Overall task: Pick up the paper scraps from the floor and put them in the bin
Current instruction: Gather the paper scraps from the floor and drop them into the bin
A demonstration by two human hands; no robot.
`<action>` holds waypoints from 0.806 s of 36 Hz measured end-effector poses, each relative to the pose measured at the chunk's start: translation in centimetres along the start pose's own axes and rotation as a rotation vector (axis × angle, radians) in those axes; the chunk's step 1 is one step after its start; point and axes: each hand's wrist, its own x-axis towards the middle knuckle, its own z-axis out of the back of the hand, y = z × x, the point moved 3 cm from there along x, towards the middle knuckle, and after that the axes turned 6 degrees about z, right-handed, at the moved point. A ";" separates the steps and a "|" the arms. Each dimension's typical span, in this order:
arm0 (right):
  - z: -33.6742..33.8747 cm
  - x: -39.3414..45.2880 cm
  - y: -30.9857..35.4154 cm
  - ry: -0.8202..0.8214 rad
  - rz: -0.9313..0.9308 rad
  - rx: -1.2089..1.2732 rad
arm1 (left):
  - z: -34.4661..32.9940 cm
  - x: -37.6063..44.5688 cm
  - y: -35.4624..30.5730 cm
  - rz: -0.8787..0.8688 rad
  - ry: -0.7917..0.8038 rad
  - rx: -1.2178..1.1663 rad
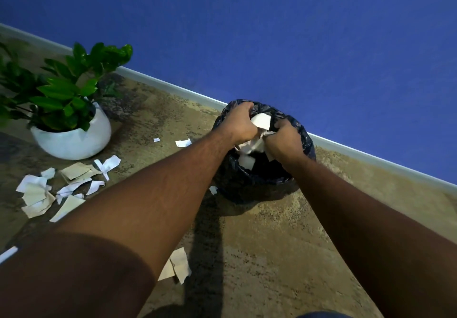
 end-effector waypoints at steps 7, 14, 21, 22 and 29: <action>-1.3 -0.1 -0.1 0.087 0.013 0.019 | 1.6 -0.5 1.3 -0.063 0.077 -0.017; -2.4 0.3 2.6 0.050 0.127 -0.054 | 4.8 -1.1 3.7 -0.103 -0.027 -0.053; -5.1 -0.1 7.1 0.027 0.328 -0.181 | 8.3 -2.5 9.2 -0.059 -0.084 0.094; -5.7 -0.3 7.8 0.025 0.371 -0.203 | 8.8 -2.7 10.2 -0.045 -0.091 0.125; -10.8 -2.5 12.2 0.043 0.657 -0.326 | 11.4 -4.2 16.6 0.022 -0.106 0.350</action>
